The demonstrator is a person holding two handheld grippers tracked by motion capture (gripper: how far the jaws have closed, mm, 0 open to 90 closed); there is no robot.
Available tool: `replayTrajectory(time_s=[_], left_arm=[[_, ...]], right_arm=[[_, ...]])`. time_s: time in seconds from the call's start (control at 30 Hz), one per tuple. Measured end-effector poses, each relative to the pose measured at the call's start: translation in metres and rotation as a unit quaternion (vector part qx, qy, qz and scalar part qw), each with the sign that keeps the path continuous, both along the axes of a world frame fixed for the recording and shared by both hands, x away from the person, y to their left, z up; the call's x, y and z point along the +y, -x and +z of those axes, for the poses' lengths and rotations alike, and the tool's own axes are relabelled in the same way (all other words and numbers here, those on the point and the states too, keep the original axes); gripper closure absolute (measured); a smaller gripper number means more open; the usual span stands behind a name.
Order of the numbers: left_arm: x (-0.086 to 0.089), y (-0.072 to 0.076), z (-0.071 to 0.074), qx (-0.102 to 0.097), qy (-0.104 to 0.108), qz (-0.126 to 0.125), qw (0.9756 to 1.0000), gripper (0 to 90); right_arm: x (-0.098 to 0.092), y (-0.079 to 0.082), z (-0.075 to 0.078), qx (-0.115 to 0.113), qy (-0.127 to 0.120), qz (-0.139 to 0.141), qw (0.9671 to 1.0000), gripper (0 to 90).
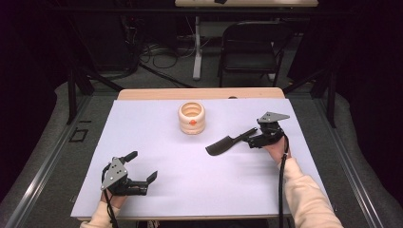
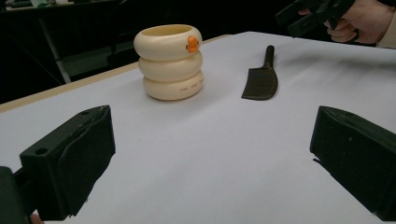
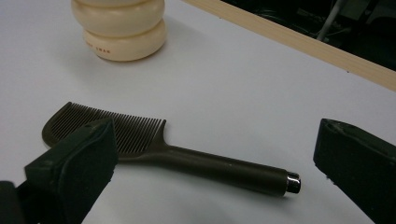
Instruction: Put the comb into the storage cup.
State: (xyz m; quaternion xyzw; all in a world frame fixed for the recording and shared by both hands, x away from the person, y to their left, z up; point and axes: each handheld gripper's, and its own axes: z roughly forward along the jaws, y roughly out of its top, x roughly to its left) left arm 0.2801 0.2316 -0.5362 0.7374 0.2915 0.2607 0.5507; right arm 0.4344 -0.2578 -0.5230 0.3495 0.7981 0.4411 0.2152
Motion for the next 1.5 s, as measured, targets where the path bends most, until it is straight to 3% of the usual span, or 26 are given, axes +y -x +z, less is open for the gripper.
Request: replayTrajectory(time_s=[0.13, 0.27, 0.4, 0.53, 0.6, 0.7, 0.73, 0.87, 1.1, 1.5], left_arm=[[0.0, 0.0, 0.0, 0.0, 0.001, 0.0, 1.0, 0.0], [0.0, -0.001, 0.0, 0.0, 0.002, -0.002, 1.0, 0.0], [-0.001, -0.001, 0.0, 0.0, 0.001, -0.004, 1.0, 0.0], [-0.001, -0.001, 0.0, 0.0, 0.0, -0.003, 1.0, 0.0], [-0.001, -0.002, 0.0, 0.0, 0.0, -0.004, 1.0, 0.0], [-0.002, -0.001, 0.0, 0.001, 0.0, -0.003, 1.0, 0.0], [-0.002, -0.001, 0.0, 0.0, 0.0, -0.003, 1.0, 0.0], [-0.002, -0.002, 0.0, 0.0, -0.002, -0.002, 1.0, 0.0], [-0.002, -0.001, 0.0, 0.001, -0.002, -0.003, 1.0, 0.1], [-0.002, -0.002, 0.0, 0.001, -0.004, -0.005, 1.0, 0.1]], right_arm=[[-0.002, -0.009, -0.003, 0.001, 0.003, -0.014, 0.9999, 0.3], [-0.001, -0.015, -0.01, -0.003, 0.027, -0.028, 0.9992, 9.3], [-0.003, -0.024, -0.011, 0.006, 0.017, -0.041, 0.999, 17.9], [-0.006, -0.033, -0.013, 0.011, 0.019, -0.055, 0.9983, 35.6], [-0.008, -0.036, -0.013, 0.011, 0.02, -0.065, 0.9976, 53.9], [-0.009, -0.039, -0.013, 0.008, 0.024, -0.07, 0.9972, 71.2], [-0.008, -0.043, -0.015, 0.011, 0.035, -0.07, 0.9969, 80.6], [-0.007, -0.046, -0.019, 0.014, 0.056, -0.072, 0.9957, 88.9], [-0.002, -0.05, -0.028, 0.035, 0.102, -0.067, 0.9919, 90.0], [0.001, -0.049, -0.028, 0.052, 0.128, -0.054, 0.9889, 90.0]])
